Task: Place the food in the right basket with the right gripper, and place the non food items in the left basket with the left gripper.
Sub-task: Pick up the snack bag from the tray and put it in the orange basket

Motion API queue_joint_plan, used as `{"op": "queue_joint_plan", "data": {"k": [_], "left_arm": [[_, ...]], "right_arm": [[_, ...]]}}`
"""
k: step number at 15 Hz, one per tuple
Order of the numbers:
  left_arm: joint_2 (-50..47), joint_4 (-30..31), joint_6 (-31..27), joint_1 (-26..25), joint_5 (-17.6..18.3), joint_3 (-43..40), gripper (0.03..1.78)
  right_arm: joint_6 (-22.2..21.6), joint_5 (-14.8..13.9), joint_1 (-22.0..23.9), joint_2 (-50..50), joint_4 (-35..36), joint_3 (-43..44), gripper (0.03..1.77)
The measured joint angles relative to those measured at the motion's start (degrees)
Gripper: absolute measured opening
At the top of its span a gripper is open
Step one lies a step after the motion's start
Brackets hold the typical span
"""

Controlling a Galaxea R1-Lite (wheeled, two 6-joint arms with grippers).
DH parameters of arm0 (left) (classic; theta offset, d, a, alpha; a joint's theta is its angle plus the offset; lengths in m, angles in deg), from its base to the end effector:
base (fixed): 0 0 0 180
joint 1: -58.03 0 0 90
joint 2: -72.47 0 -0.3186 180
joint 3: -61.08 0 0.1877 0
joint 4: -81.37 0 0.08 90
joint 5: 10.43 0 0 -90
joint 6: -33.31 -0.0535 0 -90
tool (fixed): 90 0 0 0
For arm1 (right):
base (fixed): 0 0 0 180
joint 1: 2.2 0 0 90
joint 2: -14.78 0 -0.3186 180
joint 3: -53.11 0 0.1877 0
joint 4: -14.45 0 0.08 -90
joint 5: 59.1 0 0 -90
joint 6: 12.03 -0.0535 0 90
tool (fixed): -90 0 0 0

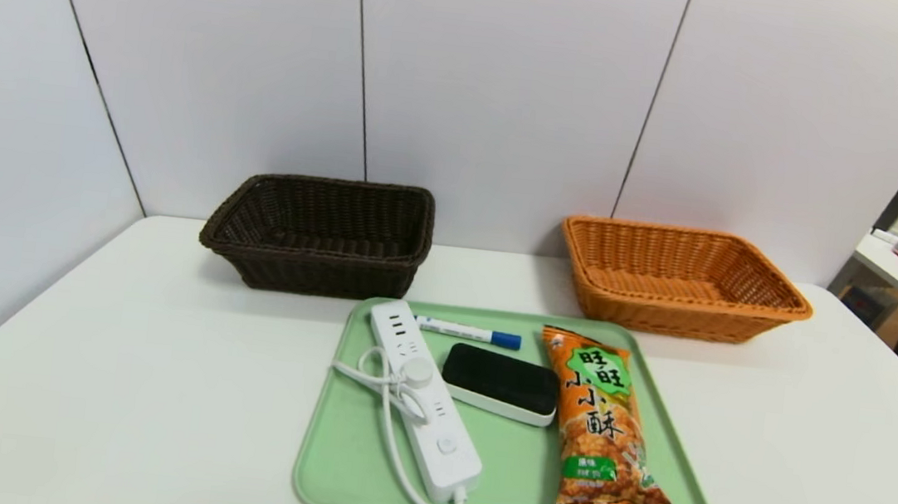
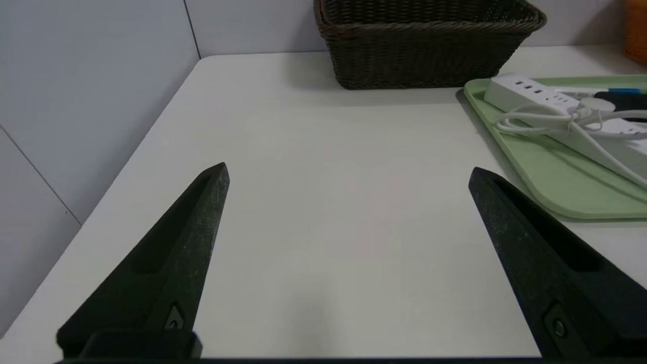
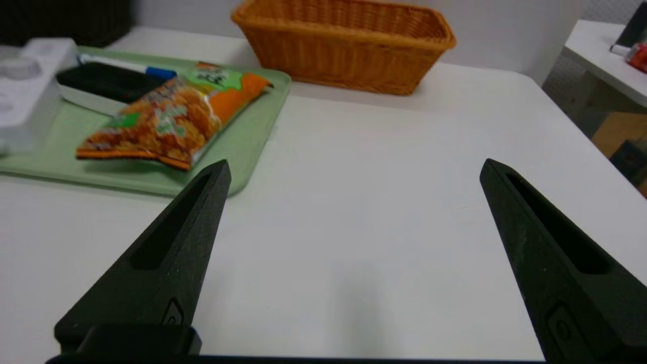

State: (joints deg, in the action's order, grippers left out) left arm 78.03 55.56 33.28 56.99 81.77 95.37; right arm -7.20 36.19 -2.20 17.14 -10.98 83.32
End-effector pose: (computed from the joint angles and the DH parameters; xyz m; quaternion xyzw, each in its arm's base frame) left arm -0.0192 -0.0024 0.1279 0.0010 -0.0255 -0.0101 0.9996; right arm -0.0192 0.0049 0.1064 -0.0431 -0.0230 0.0452 0.9978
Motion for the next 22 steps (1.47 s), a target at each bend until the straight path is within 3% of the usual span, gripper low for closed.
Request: {"op": "queue_joint_plan", "data": {"k": [3,12,15,19,22], "left_arm": [[7.0,1.3,0.0,-0.1,1.2,6.9,1.69],[32.2,1.3,-0.2,0.1,3.2,31.7,1.69],[37.6,1.0,-0.5,1.3,3.2,34.1,1.69],[41.5,0.6,0.5,3.5,3.0,33.6,1.69],[44.7,0.8,1.9,6.9,2.3,33.9,1.69]], "right_arm": [[-1.7,2.6,0.2,7.3,-0.5,9.9,1.7],[-1.6,4.3,0.2,29.8,-2.8,34.7,1.7],[-2.6,6.0,-2.4,35.4,-2.6,37.1,1.7],[-4.8,5.9,-8.0,41.4,-1.9,38.1,1.7],[-5.5,5.7,-9.3,45.6,0.9,38.6,1.7]]}}
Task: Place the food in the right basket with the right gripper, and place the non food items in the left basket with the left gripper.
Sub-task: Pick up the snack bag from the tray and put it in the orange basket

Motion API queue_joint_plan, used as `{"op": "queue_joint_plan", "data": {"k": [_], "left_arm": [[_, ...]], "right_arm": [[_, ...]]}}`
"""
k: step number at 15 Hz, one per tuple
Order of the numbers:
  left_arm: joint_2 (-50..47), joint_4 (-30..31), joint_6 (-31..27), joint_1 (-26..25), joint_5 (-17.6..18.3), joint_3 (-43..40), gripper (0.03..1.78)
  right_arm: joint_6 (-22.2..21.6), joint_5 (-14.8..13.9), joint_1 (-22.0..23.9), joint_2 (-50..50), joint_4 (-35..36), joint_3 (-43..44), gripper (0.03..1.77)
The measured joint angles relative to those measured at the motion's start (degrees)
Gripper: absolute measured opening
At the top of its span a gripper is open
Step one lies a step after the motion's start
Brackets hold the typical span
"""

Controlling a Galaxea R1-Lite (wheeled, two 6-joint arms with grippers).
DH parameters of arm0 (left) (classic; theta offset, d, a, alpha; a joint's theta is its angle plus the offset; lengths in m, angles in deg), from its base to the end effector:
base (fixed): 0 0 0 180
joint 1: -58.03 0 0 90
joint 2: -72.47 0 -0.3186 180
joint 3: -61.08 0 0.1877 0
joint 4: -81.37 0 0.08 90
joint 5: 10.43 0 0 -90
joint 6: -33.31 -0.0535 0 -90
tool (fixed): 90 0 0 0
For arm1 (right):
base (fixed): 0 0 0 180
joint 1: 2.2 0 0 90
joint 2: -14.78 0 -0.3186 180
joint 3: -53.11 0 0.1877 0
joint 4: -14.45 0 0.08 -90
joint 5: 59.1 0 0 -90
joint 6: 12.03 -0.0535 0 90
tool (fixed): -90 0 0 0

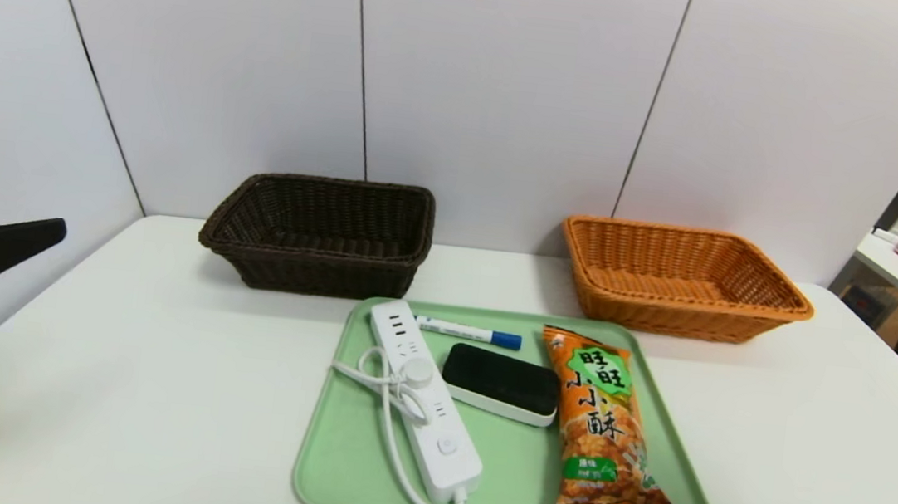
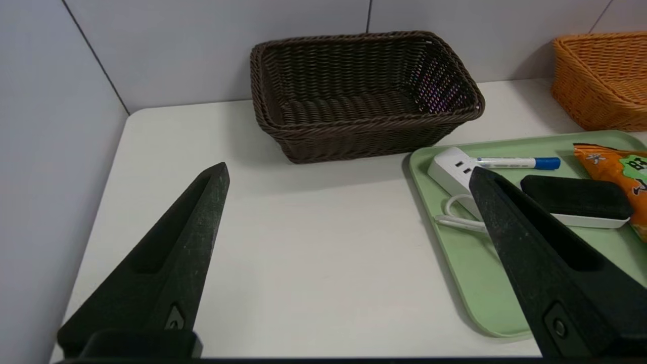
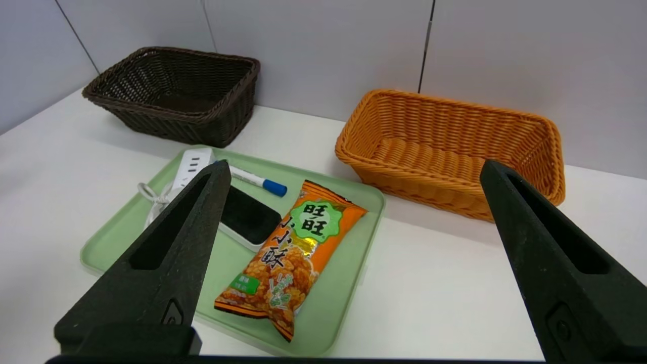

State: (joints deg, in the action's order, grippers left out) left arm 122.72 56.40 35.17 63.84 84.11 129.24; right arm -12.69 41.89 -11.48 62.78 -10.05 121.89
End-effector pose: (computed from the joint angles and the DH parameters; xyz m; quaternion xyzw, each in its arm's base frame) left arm 0.1062 -0.0151 0.2863 -0.0155 0.0630 -0.0890 0.9939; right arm 0.0917 0.0253 0.2948 0.0062 0.0335 0.1757 0.9839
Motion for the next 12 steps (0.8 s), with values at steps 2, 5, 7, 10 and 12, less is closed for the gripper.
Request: {"op": "queue_joint_plan", "data": {"k": [2,5,7,10,12], "left_arm": [[1.8,0.2,0.9,1.6,-0.7,0.0,1.69],[2.9,0.2,1.4,3.7,-3.0,-1.3,1.69],[3.3,0.2,3.4,5.0,-4.5,-2.0,1.69],[3.9,0.1,4.4,6.4,-5.5,-2.4,1.69],[4.2,0.1,4.9,7.0,-5.9,-3.1,1.69]], "right_arm": [[-0.2,0.0,-1.1,1.9,0.1,0.0,1.7],[-1.5,-1.4,-4.8,3.8,0.1,-0.1,1.7],[-2.0,-4.5,-8.6,4.8,0.3,-0.2,1.7],[-2.2,-8.8,-13.1,6.3,0.5,-0.2,1.7],[-2.5,-9.0,-14.1,7.2,0.4,-0.3,1.7]]}}
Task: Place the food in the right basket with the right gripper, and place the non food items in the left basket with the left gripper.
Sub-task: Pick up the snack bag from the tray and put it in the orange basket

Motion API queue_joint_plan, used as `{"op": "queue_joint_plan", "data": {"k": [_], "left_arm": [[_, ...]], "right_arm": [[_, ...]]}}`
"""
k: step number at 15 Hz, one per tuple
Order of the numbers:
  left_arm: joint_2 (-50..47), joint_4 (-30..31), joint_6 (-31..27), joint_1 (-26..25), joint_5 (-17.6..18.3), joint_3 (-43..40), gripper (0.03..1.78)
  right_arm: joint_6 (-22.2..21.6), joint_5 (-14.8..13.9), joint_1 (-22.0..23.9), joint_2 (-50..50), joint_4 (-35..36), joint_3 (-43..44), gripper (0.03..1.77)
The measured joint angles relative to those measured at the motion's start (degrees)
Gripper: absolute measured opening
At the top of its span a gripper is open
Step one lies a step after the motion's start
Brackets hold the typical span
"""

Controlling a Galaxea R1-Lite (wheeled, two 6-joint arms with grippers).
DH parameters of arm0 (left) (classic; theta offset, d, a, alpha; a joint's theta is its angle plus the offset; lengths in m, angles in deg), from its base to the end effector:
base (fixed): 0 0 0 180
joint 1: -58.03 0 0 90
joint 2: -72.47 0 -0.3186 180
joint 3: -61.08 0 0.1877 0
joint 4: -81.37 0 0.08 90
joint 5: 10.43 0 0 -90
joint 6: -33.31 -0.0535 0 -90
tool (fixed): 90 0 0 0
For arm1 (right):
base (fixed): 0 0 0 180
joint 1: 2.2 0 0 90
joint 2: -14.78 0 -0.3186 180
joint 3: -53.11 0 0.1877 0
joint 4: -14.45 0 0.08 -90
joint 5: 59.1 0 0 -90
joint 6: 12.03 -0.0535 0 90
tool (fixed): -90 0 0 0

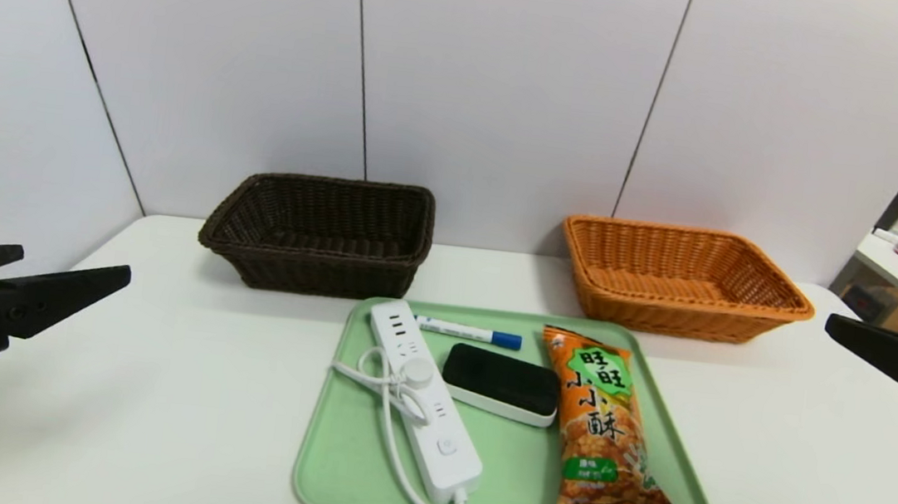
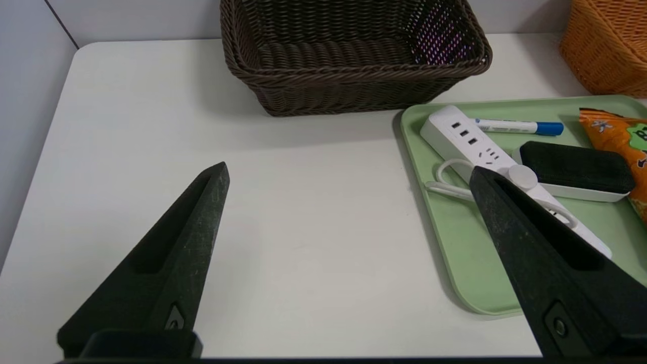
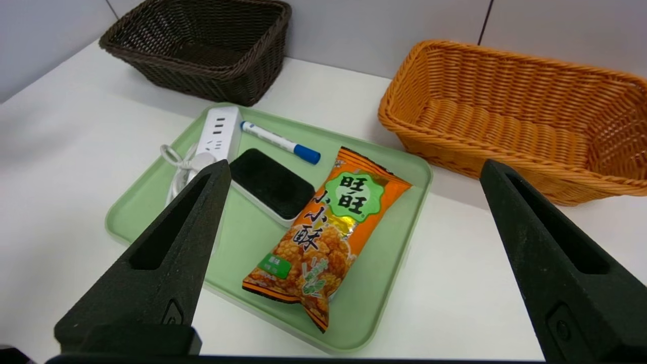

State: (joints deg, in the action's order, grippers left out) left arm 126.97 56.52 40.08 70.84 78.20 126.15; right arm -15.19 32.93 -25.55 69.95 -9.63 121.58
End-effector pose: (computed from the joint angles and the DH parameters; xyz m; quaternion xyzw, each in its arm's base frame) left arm 0.1259 -0.0273 0.2609 -0.0430 0.1290 -0.0914 0.9865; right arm 0.1203 0.0540 0.2797 0.0094 0.0983 0.2161 0.9714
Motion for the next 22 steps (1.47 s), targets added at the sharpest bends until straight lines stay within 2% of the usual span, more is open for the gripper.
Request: {"op": "queue_joint_plan", "data": {"k": [5,7,11,13,22], "left_arm": [[0.2,0.0,0.3,1.7,-1.4,-1.1,1.69],[0.2,0.0,0.4,1.7,-1.4,-1.3,1.69],[0.2,0.0,0.4,1.8,-1.4,-1.8,1.69],[0.2,0.0,0.4,1.8,-1.4,-1.9,1.69],[-0.2,0.0,0.3,1.8,-1.5,-2.5,1.69]], "right_arm": [[-4.1,-3.2,-3.1,3.4,0.0,-0.3,1.7],[-4.6,-4.7,-4.7,5.1,0.2,-0.4,1.7],[-6.2,-5.6,-6.5,8.6,0.2,-0.5,1.7],[-6.6,-7.2,-7.3,10.8,0.2,-0.2,1.7],[-10.5,-13.6,-11.1,20.2,-4.1,6.7,1.7]]}}
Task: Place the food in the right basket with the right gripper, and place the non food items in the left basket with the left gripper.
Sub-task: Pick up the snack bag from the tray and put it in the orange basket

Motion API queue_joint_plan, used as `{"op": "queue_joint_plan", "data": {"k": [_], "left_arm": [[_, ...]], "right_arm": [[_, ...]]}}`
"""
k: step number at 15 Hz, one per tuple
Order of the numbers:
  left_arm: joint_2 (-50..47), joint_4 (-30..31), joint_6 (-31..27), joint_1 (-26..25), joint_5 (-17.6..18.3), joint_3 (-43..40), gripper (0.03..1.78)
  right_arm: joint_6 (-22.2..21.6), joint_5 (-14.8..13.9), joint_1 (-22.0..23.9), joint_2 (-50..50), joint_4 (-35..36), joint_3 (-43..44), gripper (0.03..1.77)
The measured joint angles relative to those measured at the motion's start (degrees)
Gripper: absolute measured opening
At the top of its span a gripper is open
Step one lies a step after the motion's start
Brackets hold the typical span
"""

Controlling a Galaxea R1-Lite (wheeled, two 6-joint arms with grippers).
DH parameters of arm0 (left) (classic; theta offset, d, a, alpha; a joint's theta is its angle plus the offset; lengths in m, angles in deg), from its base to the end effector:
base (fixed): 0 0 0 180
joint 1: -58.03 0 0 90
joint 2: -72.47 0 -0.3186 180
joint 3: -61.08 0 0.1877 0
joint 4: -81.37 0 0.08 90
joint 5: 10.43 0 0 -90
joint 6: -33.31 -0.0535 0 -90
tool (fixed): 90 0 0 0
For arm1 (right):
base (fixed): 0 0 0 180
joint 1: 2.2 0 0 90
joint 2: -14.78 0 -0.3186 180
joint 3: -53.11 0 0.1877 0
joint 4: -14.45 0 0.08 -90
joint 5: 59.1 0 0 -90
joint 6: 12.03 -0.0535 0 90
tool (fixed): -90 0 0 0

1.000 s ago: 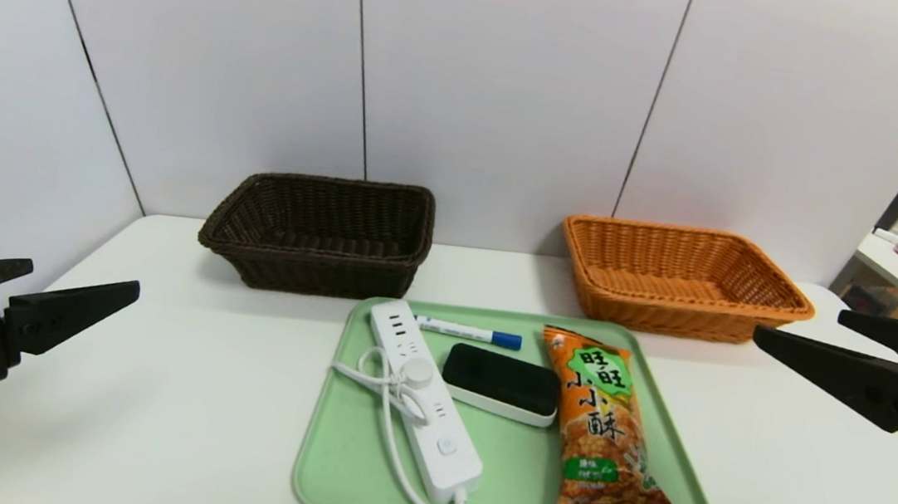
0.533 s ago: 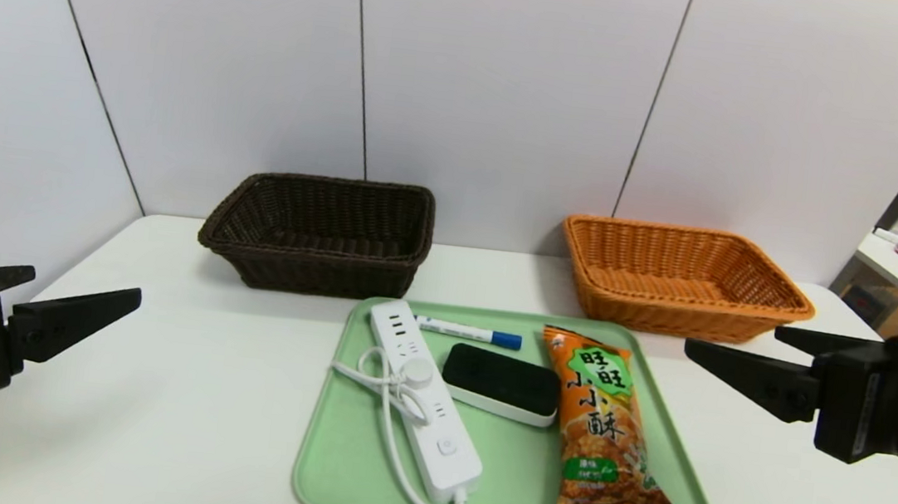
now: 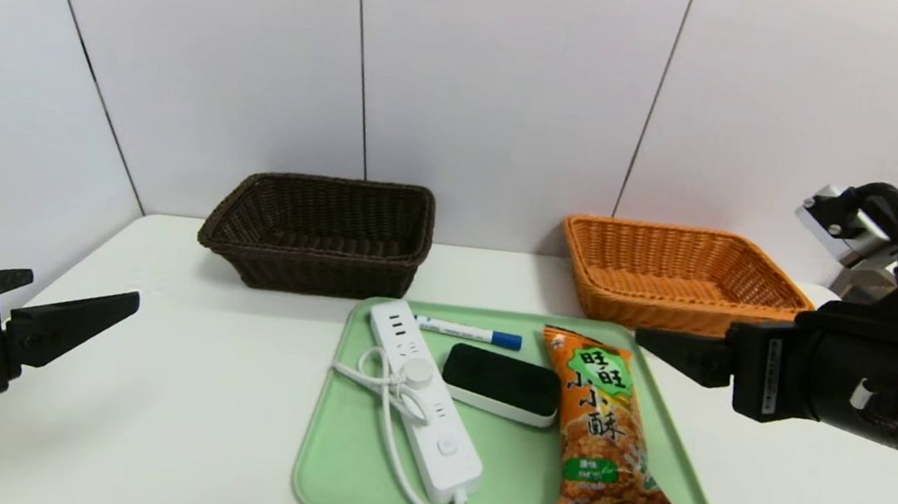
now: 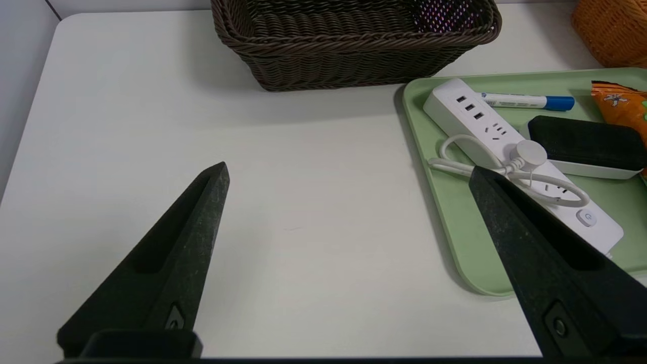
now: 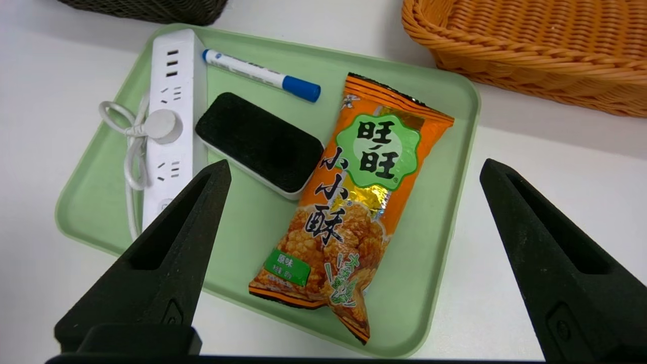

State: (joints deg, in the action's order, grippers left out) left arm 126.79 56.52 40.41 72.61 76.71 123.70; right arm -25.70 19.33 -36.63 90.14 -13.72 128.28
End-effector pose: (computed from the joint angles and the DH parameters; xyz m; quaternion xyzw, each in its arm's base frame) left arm 0.1244 -0.0296 0.2479 -0.0392 0.1482 -0.0920 0.9839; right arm 0.1906 0.1176 0.2447 0.0181 0.2468 0.1639 0.9549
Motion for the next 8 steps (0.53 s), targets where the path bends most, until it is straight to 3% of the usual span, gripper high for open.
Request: {"op": "queue_joint_plan", "data": {"k": [8], "left_arm": [[-0.4,0.0,0.0,0.0,0.0,-0.2,1.69]], "right_arm": [[-6.4,-3.4,-2.5,7.0,-16.1,13.1,1.7]]}}
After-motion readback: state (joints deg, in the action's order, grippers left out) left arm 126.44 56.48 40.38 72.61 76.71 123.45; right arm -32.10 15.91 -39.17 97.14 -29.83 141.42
